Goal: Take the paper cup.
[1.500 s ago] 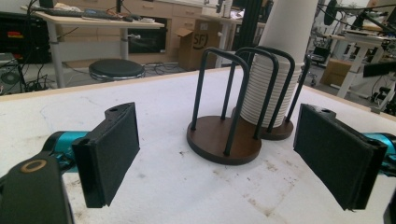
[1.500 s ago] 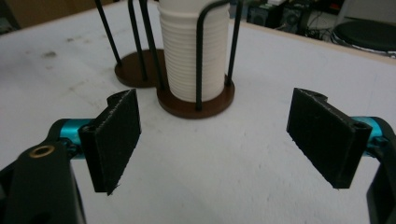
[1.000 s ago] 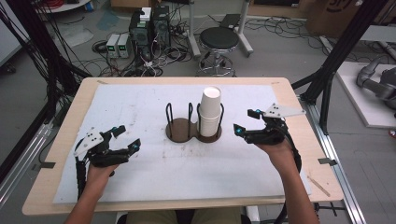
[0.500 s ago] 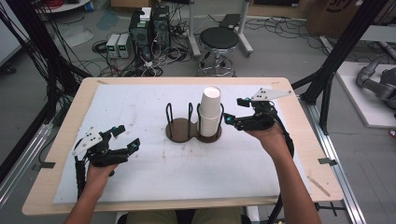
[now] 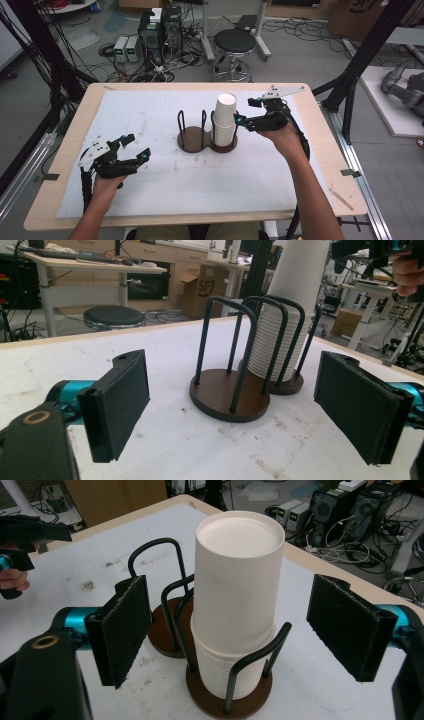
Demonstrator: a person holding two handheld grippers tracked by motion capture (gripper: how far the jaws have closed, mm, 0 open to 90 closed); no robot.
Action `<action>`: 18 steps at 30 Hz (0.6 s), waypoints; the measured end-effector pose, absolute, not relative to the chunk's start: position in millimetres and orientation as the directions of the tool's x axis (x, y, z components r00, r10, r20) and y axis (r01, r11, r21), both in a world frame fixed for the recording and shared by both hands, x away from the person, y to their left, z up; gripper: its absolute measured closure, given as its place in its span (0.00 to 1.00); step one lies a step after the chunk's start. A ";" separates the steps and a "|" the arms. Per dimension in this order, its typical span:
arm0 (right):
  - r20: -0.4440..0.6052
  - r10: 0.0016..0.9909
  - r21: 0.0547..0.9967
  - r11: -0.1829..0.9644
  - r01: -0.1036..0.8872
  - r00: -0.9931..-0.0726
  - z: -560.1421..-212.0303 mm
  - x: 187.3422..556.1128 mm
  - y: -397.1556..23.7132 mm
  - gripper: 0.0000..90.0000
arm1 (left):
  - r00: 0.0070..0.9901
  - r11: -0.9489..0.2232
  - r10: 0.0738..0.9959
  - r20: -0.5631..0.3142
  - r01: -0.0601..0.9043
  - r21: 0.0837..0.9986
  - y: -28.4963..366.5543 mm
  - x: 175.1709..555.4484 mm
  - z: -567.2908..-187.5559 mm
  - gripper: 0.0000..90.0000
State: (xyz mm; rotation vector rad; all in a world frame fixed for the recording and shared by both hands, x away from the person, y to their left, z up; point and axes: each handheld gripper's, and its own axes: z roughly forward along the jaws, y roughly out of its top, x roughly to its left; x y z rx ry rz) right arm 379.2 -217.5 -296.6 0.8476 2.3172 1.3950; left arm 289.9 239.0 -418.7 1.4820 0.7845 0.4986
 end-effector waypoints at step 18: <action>0.031 0.608 0.824 0.434 0.365 -0.793 -293.2 416.7 -182.1 0.20 | 0.681 0.059 0.714 -0.163 0.173 0.983 237.4 291.1 -420.0 0.16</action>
